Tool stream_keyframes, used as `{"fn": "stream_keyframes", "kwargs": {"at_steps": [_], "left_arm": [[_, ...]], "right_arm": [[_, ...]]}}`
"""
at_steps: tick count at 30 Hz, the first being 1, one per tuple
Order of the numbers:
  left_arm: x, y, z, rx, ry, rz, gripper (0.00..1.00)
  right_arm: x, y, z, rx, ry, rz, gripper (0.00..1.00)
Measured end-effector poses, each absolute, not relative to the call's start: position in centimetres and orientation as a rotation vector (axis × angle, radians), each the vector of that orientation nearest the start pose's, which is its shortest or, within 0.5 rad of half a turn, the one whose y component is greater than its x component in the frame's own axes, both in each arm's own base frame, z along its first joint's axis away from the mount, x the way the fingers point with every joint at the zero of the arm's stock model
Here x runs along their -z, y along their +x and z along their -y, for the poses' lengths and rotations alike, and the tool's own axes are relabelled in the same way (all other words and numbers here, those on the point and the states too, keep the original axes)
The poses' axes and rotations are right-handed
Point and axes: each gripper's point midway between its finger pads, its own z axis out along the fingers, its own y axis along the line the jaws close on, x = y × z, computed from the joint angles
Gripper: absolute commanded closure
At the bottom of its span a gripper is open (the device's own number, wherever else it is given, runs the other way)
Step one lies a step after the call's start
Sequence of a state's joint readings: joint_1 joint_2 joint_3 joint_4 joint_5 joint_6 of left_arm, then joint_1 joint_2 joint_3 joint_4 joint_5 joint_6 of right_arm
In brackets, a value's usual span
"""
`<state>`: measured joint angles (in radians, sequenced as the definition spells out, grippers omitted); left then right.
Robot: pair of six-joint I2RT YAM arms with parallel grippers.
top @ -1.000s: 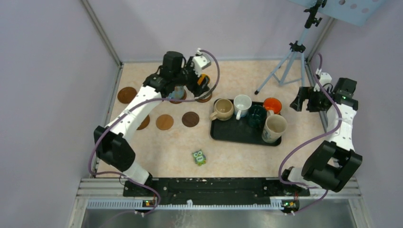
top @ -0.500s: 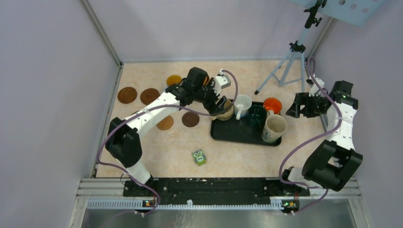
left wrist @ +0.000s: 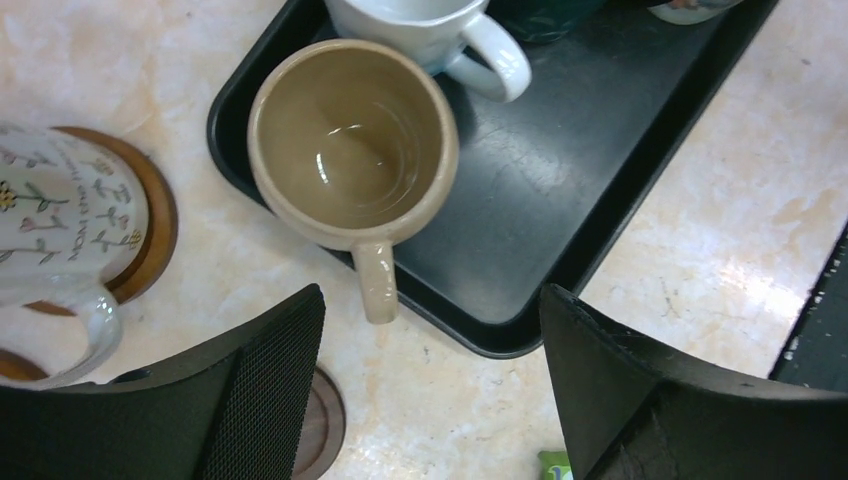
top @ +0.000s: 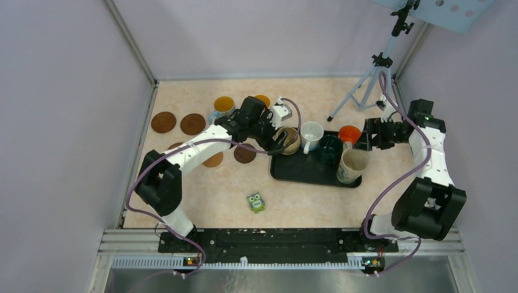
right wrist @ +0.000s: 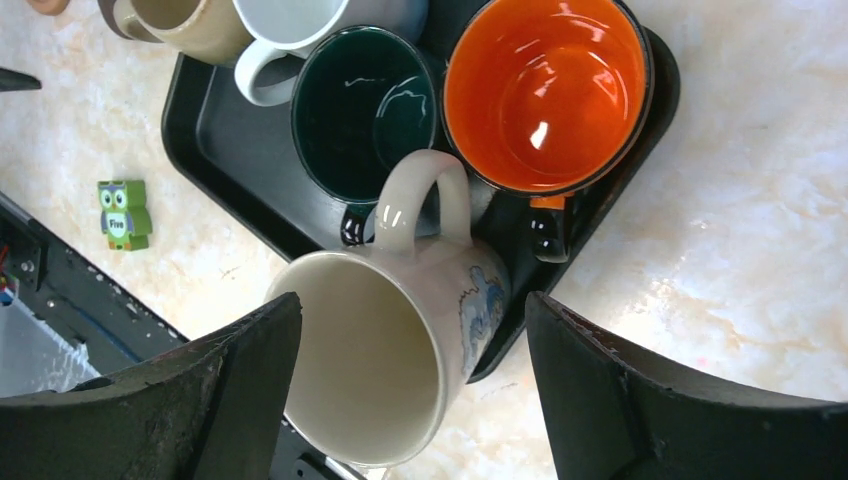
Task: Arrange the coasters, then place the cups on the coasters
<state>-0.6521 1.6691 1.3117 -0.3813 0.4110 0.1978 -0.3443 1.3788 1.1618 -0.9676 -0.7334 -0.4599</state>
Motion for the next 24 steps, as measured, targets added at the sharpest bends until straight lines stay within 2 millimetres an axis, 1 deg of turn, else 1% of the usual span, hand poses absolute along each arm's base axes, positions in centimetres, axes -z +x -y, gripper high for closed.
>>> {"fn": "stream_keyframes", "kwargs": {"at_steps": [3,7,10,13,16,18,20,24], "left_arm": [[-15.0,32.1,31.2,0.636,1.146,-2.06,0.21],[-13.0,32.4,30.4,0.568,1.167,-2.122,0.28],[-11.0,32.8,30.2,0.54,1.192,-2.179,0.33],[-9.5,33.1,30.3,0.524,1.217,-2.215,0.41],[-8.3,33.4,30.4,0.517,1.234,-2.239,0.51],[-8.0,33.5,30.5,0.516,1.24,-2.243,0.58],[-8.0,33.6,30.7,0.516,1.244,-2.238,0.62],[-7.9,33.6,31.1,0.519,1.254,-2.231,0.63]], "right_arm": [[-16.3,28.9,-1.4,-0.702,-0.324,-2.415,0.18],[-16.6,29.1,-1.8,-0.728,-0.318,-2.398,0.18],[-16.9,29.4,-2.0,-0.742,-0.314,-2.381,0.17],[-17.1,29.7,-2.1,-0.749,-0.312,-2.368,0.16],[-17.3,29.8,-2.2,-0.76,-0.303,-2.359,0.15],[-17.5,30.0,-2.3,-0.769,-0.295,-2.351,0.15],[-17.7,30.3,-2.3,-0.771,-0.285,-2.337,0.14],[-18.2,31.1,-2.4,-0.777,-0.271,-2.303,0.14]]}}
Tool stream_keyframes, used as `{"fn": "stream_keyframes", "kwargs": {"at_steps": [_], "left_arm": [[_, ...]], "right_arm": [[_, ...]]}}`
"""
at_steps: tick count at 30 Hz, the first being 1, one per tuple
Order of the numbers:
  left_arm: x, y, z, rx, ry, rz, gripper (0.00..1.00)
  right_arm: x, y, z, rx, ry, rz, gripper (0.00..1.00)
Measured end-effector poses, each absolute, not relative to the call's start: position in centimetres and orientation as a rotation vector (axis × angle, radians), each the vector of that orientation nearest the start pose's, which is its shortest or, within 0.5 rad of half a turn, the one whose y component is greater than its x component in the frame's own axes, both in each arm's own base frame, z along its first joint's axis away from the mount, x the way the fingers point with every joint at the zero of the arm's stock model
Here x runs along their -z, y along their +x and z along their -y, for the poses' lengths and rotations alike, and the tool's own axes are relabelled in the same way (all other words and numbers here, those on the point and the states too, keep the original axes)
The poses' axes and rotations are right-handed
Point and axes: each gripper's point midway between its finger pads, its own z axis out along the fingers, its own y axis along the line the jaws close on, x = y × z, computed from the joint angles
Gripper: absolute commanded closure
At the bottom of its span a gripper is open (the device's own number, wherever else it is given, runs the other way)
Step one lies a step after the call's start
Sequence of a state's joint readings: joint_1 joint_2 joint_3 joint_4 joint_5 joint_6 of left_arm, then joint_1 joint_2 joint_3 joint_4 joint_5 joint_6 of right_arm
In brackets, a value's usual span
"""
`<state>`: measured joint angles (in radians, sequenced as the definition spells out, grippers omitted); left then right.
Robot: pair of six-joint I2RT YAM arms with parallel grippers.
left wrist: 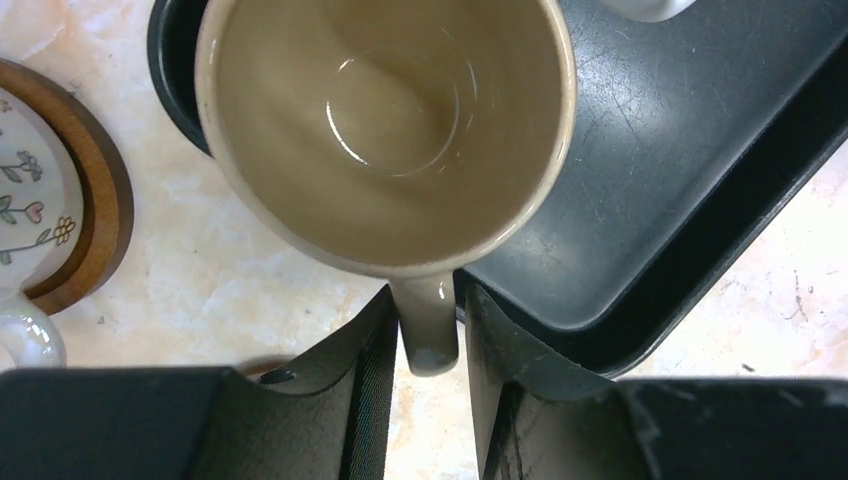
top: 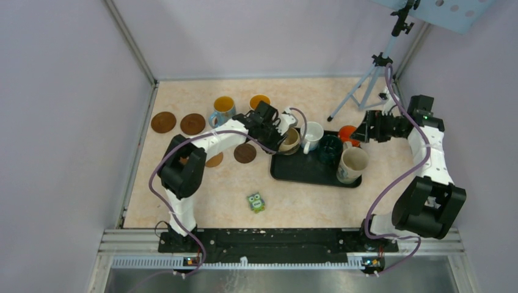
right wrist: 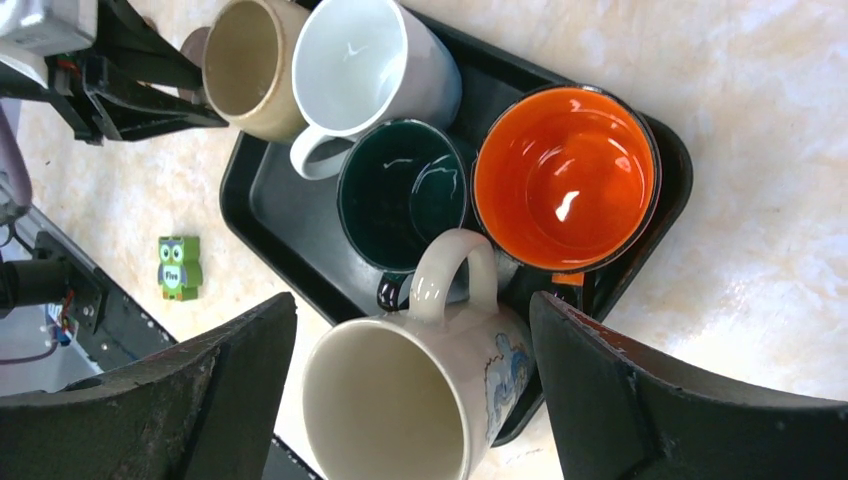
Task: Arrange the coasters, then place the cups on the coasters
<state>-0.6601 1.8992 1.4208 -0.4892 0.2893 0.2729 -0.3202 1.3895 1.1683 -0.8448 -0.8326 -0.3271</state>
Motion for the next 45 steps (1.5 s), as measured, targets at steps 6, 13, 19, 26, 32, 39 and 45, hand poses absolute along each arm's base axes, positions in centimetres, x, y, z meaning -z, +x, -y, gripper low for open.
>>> {"fn": "stream_keyframes", "kwargs": {"at_steps": [6,13,19,26,32,39,45], "left_arm": [[-6.5,33.5,31.5,0.516,1.272,-2.251,0.61],[-5.5,33.6,31.3,0.488,1.275,-2.273,0.8],[-5.8,34.0,31.2,0.476,1.257,-2.276,1.0],[-6.4,33.7,31.1,0.48,1.257,-2.272,1.0],[-9.4,33.0,31.0,0.508,1.248,-2.234,1.0],[-13.6,32.7,31.3,0.591,1.208,-2.146,1.0],[-17.9,33.6,29.6,0.643,1.101,-2.087,1.0]], "right_arm": [[-18.6,31.9,-2.4,-0.775,-0.258,-2.275,0.14],[-18.7,32.0,-2.4,-0.775,-0.252,-2.271,0.14],[-18.8,32.1,-2.4,-0.771,-0.255,-2.266,0.14],[-18.9,32.3,-2.4,-0.77,-0.251,-2.262,0.14],[-19.0,32.5,-2.3,-0.769,-0.242,-2.255,0.14],[-19.2,32.7,-2.4,-0.773,-0.238,-2.244,0.14],[-19.3,32.7,-2.5,-0.787,-0.231,-2.241,0.13]]}}
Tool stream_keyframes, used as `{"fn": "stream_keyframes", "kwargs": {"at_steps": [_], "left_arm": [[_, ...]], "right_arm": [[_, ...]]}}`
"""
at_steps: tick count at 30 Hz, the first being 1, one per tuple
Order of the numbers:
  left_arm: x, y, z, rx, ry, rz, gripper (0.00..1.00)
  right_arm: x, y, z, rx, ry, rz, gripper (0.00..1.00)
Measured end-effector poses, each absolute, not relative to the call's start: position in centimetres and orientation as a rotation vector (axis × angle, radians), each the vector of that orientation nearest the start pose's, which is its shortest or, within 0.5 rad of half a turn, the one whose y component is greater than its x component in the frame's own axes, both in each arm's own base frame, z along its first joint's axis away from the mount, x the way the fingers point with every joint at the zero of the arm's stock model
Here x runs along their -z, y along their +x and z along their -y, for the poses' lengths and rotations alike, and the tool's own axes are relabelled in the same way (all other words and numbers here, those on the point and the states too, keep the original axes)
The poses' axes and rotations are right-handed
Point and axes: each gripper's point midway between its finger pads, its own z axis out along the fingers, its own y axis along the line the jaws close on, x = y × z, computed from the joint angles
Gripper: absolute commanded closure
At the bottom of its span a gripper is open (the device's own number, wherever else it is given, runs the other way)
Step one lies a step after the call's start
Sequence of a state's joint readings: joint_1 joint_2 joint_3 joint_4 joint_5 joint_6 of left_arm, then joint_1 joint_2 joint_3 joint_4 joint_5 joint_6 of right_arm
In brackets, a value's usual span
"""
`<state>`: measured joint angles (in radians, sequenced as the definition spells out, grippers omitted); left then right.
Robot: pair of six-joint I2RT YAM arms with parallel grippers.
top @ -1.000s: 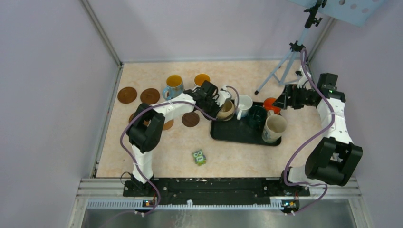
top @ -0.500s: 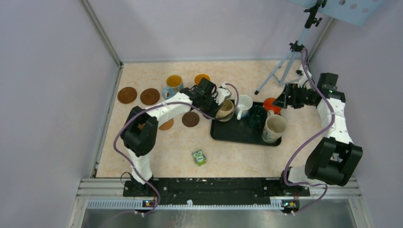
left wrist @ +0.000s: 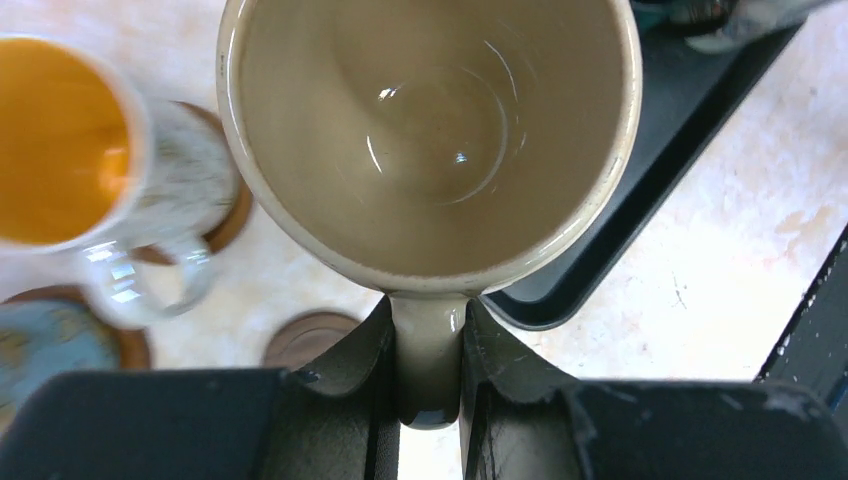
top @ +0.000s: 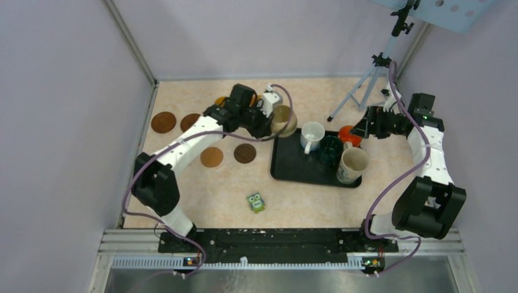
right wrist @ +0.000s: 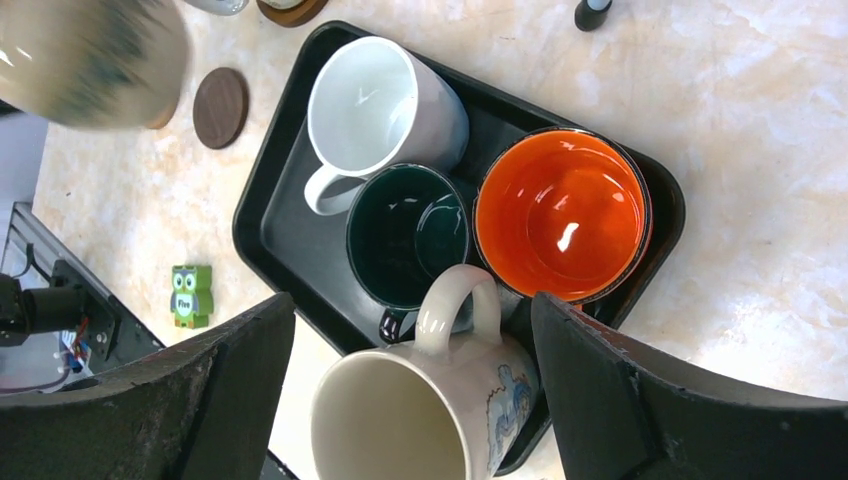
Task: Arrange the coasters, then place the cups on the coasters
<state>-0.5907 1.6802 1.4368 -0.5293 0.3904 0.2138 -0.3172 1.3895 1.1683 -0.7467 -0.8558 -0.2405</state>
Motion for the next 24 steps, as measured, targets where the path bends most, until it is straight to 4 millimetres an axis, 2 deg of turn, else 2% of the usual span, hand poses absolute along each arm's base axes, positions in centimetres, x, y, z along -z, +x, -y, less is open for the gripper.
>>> {"fn": "stream_keyframes", "kwargs": {"at_steps": [5,6,9,11,12,13,17,21,24], "left_arm": [[-24.1,37.2,24.2,0.613,0.917,-1.995,1.0],[-25.6,38.4,22.5,0.589,0.867,-1.973,1.0],[-28.3,41.1,17.4,0.513,0.741,-1.939,1.0],[-28.8,41.9,14.6,0.472,0.68,-1.942,1.0],[-28.9,42.3,12.5,0.447,0.638,-1.952,1.0],[-28.9,42.5,11.4,0.436,0.617,-1.959,1.0],[-28.4,43.1,5.4,0.384,0.508,-2.0,1.0],[-28.1,43.3,0.3,0.317,0.445,-2.011,1.0],[-27.1,43.7,-3.7,0.264,0.4,-2.025,1.0]], "right_arm": [[-19.5,32.8,-2.7,-0.8,-0.225,-2.233,0.1],[-19.6,32.8,-2.7,-0.805,-0.221,-2.231,0.1],[-19.7,32.9,-2.7,-0.807,-0.217,-2.225,0.1],[-19.8,33.0,-2.8,-0.811,-0.217,-2.22,0.1],[-19.8,33.0,-2.8,-0.814,-0.214,-2.218,0.1],[-19.8,33.0,-2.8,-0.815,-0.213,-2.217,0.1],[-20.0,33.2,-2.9,-0.819,-0.21,-2.211,0.09],[-20.1,33.4,-2.8,-0.813,-0.211,-2.199,0.09],[-20.2,33.7,-2.7,-0.807,-0.217,-2.191,0.09]]}}
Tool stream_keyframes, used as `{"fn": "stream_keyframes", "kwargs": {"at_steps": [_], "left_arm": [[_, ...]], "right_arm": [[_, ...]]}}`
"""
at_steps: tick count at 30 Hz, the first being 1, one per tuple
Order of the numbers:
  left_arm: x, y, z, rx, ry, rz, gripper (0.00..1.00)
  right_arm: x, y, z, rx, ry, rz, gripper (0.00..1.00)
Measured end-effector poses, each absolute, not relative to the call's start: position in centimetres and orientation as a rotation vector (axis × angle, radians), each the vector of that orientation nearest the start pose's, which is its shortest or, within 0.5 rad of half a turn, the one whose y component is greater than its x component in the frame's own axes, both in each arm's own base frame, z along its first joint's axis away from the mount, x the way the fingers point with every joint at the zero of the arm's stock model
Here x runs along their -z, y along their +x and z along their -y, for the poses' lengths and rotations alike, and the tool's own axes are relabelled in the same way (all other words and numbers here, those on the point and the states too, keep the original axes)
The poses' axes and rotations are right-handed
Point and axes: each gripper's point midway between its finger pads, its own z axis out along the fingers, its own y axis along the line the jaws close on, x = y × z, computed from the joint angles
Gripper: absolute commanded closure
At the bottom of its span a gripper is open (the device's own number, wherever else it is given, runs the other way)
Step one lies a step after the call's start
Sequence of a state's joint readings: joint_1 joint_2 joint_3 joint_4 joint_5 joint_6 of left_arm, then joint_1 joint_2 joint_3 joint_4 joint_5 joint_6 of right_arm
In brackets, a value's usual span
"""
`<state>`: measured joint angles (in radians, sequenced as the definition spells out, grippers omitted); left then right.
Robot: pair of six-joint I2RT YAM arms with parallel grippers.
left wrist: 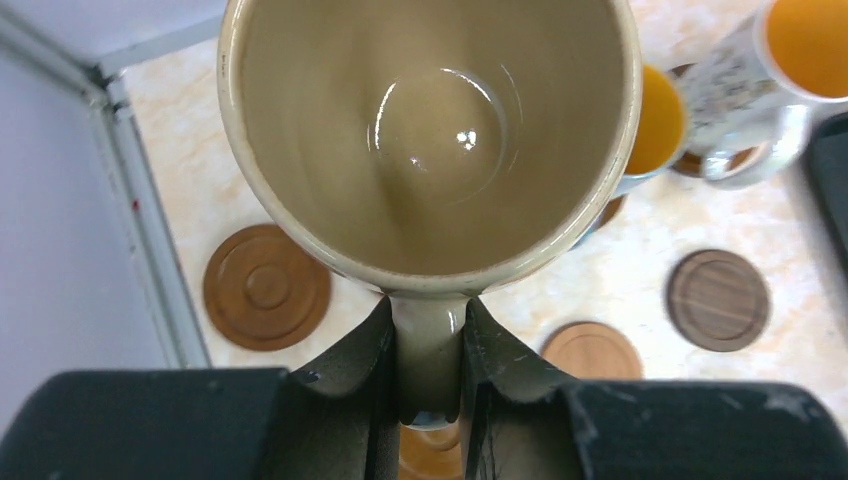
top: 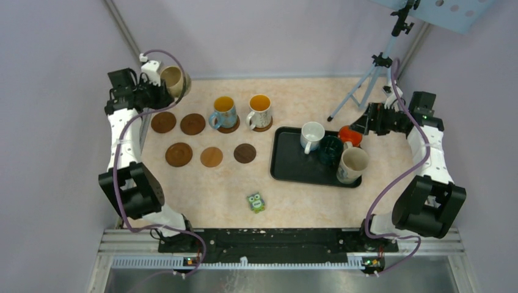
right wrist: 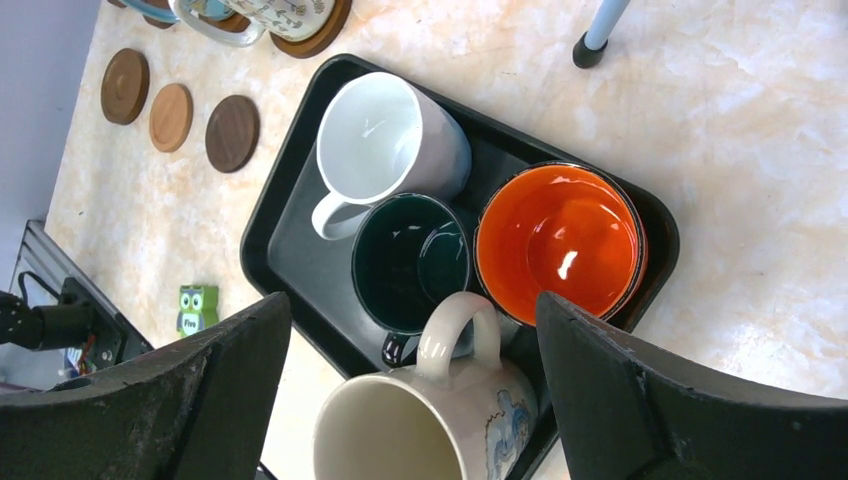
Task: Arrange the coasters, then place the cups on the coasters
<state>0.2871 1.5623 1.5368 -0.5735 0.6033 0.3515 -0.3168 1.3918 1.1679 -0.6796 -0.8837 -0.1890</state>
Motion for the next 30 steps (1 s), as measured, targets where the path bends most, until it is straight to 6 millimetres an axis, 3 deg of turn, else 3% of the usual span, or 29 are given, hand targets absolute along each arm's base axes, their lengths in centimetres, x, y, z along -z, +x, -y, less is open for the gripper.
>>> {"fn": "stream_keyframes", "kwargs": {"at_steps": [4,11,19,30], "left_arm": [[-24.4,44.4,-8.7,0.205,0.35,-2.061,1.0],[-18.3,45.2,-14.6,0.107,0.326,-2.14,1.0],[-13.2,45.9,-17.6,0.071,0.348,-2.202,1.0],[-8.5,46.3,-19.5,0.073,0.354,-2.287,1.0]], "right_arm": [[-19.9,34.0,-2.6,-0.809,-0.215,-2.193,0.09],[-20.0,34.7,-2.5,-0.806,-0.208,-2.174,0.09],[-19.8,34.9,-2.4,-0.807,-0.207,-2.171,0.09],[-19.3,35.1,-2.4,-0.818,-0.197,-2.184,0.09]]}}
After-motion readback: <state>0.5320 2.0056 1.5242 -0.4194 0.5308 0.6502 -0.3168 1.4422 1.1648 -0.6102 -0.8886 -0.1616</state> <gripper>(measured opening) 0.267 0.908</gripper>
